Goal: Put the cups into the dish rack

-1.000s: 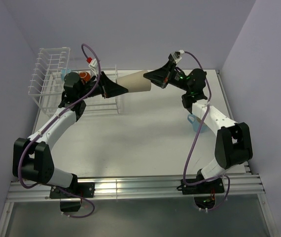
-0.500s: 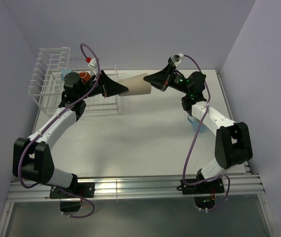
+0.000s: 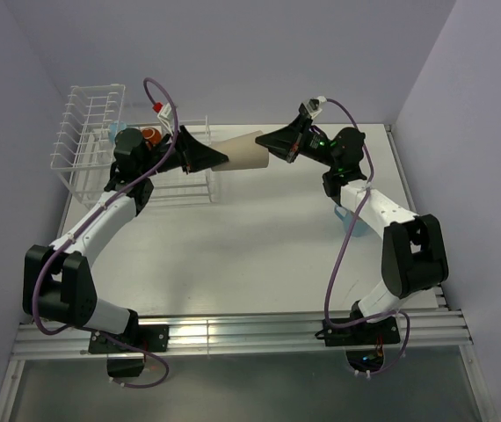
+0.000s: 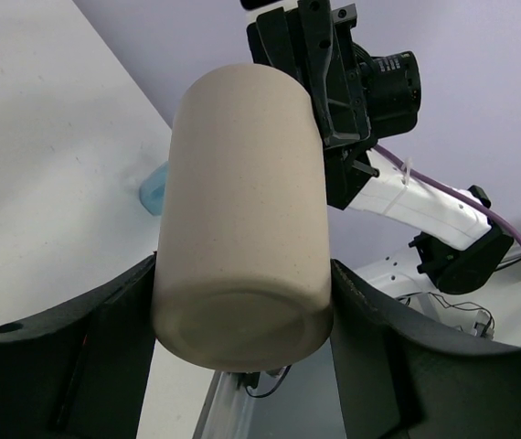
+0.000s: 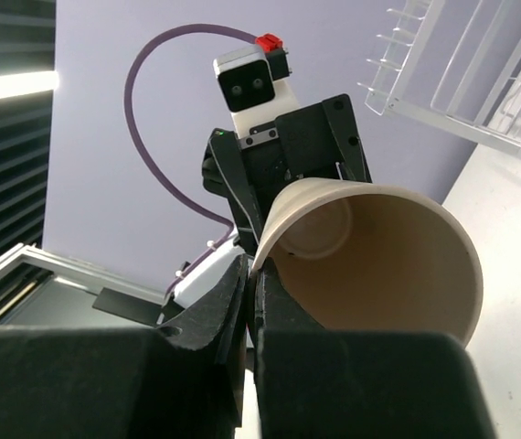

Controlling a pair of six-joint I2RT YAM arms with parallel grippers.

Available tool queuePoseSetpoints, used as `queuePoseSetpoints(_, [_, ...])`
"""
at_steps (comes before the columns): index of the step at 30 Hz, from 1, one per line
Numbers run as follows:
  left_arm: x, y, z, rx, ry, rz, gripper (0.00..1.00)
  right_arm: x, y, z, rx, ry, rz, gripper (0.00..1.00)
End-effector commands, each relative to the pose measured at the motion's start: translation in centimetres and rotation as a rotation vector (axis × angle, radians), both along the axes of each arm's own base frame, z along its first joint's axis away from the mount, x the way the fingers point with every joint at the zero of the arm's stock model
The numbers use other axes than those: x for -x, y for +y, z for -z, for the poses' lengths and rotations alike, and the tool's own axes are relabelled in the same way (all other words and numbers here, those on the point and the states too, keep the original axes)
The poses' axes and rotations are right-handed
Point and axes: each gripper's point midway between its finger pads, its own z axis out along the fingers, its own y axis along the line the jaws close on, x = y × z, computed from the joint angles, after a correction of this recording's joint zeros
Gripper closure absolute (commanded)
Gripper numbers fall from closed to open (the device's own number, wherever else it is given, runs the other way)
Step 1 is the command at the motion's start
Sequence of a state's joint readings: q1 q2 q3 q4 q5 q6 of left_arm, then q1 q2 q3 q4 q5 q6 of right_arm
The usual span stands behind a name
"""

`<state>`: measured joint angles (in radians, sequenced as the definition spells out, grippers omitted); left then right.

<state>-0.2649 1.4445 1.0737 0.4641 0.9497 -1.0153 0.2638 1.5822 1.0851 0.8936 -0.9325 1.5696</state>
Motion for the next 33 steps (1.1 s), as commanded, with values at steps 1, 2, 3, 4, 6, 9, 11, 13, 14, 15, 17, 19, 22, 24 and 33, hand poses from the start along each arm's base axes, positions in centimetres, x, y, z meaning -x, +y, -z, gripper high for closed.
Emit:
queuePoseSetpoints(1, [-0.6,0.2,-2.0,0.003,-0.054,-0.029,0.91,0.3,0.0,-0.9,0.009,-0.079,0.004,0.94])
queuePoseSetpoints(2, [-0.8,0.2,-2.1,-0.004,-0.051,-0.038,0.96,0.2,-0.1,-0.8,0.024,-0.099,0.016,0.89])
queuePoseSetpoints(3, [-1.2,0.4,-2.9,-0.014,-0.084,-0.065,1.0,0.0,-0.1,-0.6,0.039,-0.078,0.03,0.83])
queuePoseSetpoints(4, [-1.5,0.5,-3.1,-0.026,-0.085,-0.083,1.0,-0.1,-0.1,-0.4,0.054,-0.078,0.041,0.79])
queuePoseSetpoints(6, [-2.0,0.8,-3.5,-0.067,-0.09,-0.121,1.0,-0.4,-0.3,0.0,0.108,-0.08,0.075,0.73])
queuePoseSetpoints(9, [-2.8,1.9,-5.0,-0.101,-0.113,-0.19,1.0,-1.4,-0.9,0.7,0.203,-0.074,0.163,0.68])
queuePoseSetpoints(11, [-3.7,3.1,-5.7,-0.129,-0.128,-0.251,1.0,-2.5,-2.0,1.6,0.273,-0.055,0.245,0.67])
queuePoseSetpoints(13, [-4.3,4.3,-6.4,-0.169,-0.101,-0.307,1.0,-2.7,-2.8,1.6,0.308,-0.051,0.298,0.66])
queuePoseSetpoints(14, [-5.0,5.1,-7.8,-0.19,-0.139,-0.367,1.0,-3.2,-3.6,2.0,0.349,-0.041,0.344,0.66])
queuePoseSetpoints(15, [-5.4,5.8,-7.0,-0.23,-0.094,-0.396,1.0,-3.5,-3.9,2.3,0.372,-0.034,0.367,0.66])
queuePoseSetpoints(17, [-6.9,7.6,-8.3,-0.291,-0.125,-0.518,1.0,-3.9,-4.8,2.9,0.434,-0.032,0.424,0.66])
queuePoseSetpoints(19, [-8.3,8.8,-6.7,-0.379,-0.071,-0.584,1.0,-4.0,-5.1,3.4,0.456,-0.032,0.441,0.66])
queuePoseSetpoints(22, [-10.7,10.6,-6.5,-0.46,-0.048,-0.699,1.0,-4.2,-5.4,3.9,0.486,-0.035,0.461,0.66])
queuePoseSetpoints(24, [-12.9,11.9,-6.6,-0.505,-0.041,-0.788,1.0,-4.2,-5.7,4.5,0.511,-0.022,0.467,0.66])
queuePoseSetpoints(33, [-19.4,12.9,-2.5,-0.651,0.001,-0.894,1.0,-3.9,-6.2,6.9,0.61,-0.03,0.473,0.66])
